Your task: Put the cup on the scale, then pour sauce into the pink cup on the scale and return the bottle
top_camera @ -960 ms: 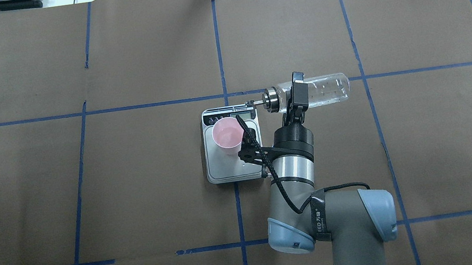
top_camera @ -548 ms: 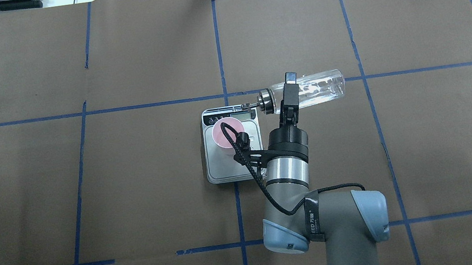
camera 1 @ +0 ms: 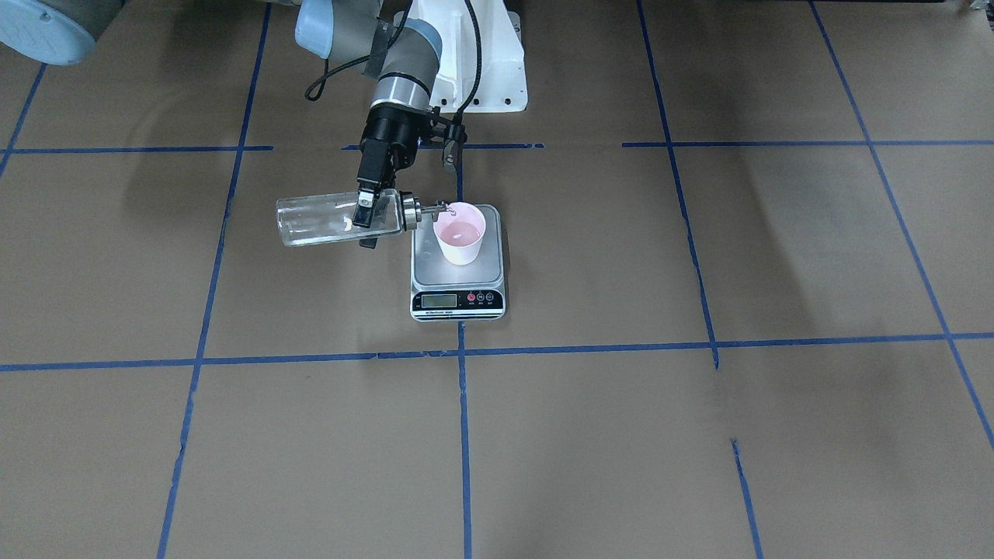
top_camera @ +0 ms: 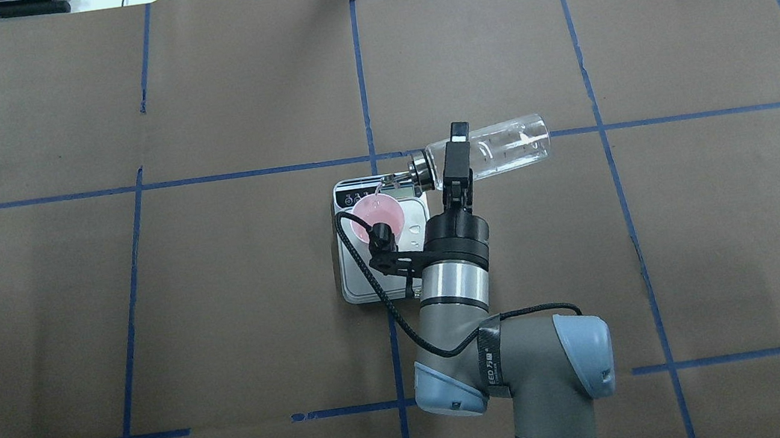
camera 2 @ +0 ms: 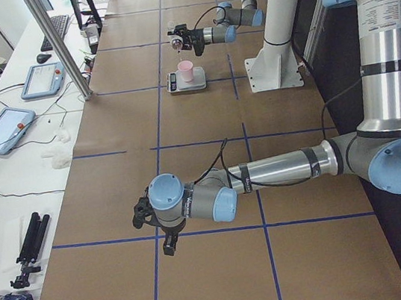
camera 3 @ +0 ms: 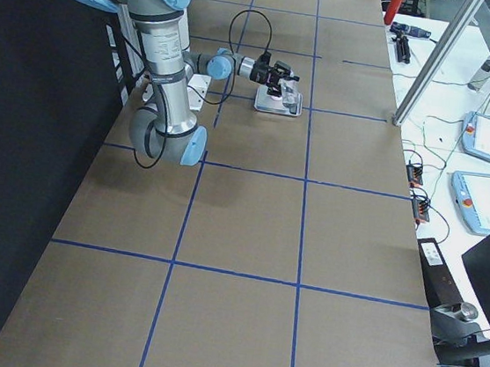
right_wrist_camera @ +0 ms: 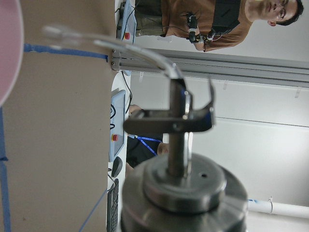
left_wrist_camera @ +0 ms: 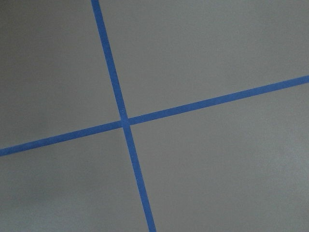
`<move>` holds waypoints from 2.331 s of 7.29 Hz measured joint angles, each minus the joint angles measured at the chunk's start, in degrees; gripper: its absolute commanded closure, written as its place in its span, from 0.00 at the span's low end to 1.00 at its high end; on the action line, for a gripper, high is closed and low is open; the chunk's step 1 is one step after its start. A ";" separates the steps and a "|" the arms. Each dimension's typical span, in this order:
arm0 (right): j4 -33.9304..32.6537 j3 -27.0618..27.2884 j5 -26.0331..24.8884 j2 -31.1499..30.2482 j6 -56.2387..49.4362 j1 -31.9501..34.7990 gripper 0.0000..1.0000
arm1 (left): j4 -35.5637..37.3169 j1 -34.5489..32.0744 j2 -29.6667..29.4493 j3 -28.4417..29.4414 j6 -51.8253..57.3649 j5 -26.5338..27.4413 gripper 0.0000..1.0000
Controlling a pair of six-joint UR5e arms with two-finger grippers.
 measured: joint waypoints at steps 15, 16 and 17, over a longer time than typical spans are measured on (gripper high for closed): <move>-0.08 -0.67 -5.05 -1.34 -6.78 0.45 1.00 | 0.00 0.00 -0.04 -0.18 0.00 0.00 0.00; -0.02 -0.60 -5.07 -1.39 -6.77 0.48 1.00 | 0.00 0.00 -0.05 -0.18 0.00 0.00 0.00; 0.10 -0.51 -5.11 -1.65 -6.73 0.51 1.00 | 0.00 0.00 -0.03 -0.18 0.00 0.00 0.00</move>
